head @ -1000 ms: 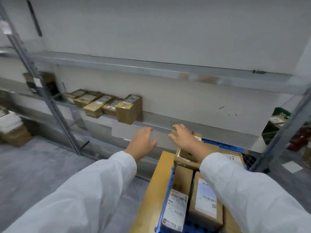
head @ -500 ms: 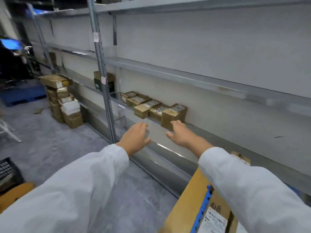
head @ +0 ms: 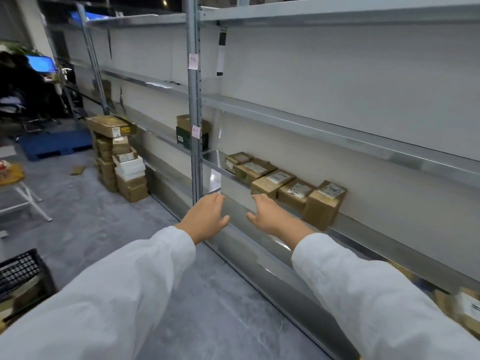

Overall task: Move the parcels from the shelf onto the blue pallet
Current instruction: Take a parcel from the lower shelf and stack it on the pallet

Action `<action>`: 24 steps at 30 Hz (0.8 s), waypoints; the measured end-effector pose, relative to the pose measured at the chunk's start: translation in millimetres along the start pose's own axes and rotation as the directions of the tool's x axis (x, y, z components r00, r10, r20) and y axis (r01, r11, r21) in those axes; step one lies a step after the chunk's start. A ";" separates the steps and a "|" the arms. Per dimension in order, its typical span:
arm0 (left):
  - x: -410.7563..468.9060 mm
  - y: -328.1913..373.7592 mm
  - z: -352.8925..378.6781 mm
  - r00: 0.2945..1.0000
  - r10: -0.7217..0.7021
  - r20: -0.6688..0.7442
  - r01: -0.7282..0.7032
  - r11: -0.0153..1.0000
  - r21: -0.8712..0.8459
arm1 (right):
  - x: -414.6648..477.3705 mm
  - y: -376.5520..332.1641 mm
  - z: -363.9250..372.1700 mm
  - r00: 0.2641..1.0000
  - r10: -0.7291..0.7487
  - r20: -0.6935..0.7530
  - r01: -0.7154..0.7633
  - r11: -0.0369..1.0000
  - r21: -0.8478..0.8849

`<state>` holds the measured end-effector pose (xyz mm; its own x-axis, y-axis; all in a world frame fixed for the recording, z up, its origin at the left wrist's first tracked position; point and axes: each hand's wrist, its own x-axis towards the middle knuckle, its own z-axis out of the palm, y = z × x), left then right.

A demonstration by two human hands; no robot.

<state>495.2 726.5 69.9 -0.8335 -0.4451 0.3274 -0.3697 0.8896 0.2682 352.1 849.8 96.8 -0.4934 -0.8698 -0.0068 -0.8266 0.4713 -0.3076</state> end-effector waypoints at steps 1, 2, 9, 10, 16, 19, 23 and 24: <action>4.9 -16.3 -1.5 1.000 0.000 0.005 0.000 1.000 0.005 | 12.8 -10.7 6.3 1.000 0.011 -0.001 -0.011 1.000 0.002; 9.9 -32.7 -2.4 1.000 0.004 0.011 -0.004 1.000 0.015 | 25.0 -21.7 13.0 1.000 0.022 0.000 -0.022 1.000 0.007; 28.0 -112.0 1.8 0.997 0.037 0.071 -0.040 0.998 0.048 | 85.9 -68.8 45.7 0.999 0.050 -0.009 -0.050 0.998 0.024; 32.3 -120.3 1.7 0.997 0.042 0.071 -0.046 0.997 0.056 | 95.5 -71.9 45.7 0.998 0.056 -0.008 -0.056 0.998 0.027; 75.7 -165.6 -2.4 0.998 0.031 0.061 -0.036 0.997 0.074 | 161.7 -78.4 46.0 0.999 0.049 -0.014 -0.049 0.998 0.028; 104.0 -187.6 0.7 0.999 0.025 0.046 -0.028 0.998 0.064 | 202.2 -77.3 49.6 0.999 0.035 -0.032 -0.034 0.999 0.038; 154.1 -221.3 7.5 0.999 0.012 0.035 -0.014 0.998 0.067 | 271.6 -70.3 54.0 0.998 0.016 -0.067 -0.010 0.996 0.087; 166.5 -228.1 8.0 0.999 0.008 0.044 -0.012 0.997 0.075 | 287.1 -68.4 54.7 0.997 0.021 -0.073 -0.014 0.996 0.092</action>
<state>437.4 450.3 56.0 -0.8539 -0.4326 0.2892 -0.3897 0.9000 0.1955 281.7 559.8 63.7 -0.5290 -0.8468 0.0558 -0.7911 0.4683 -0.3936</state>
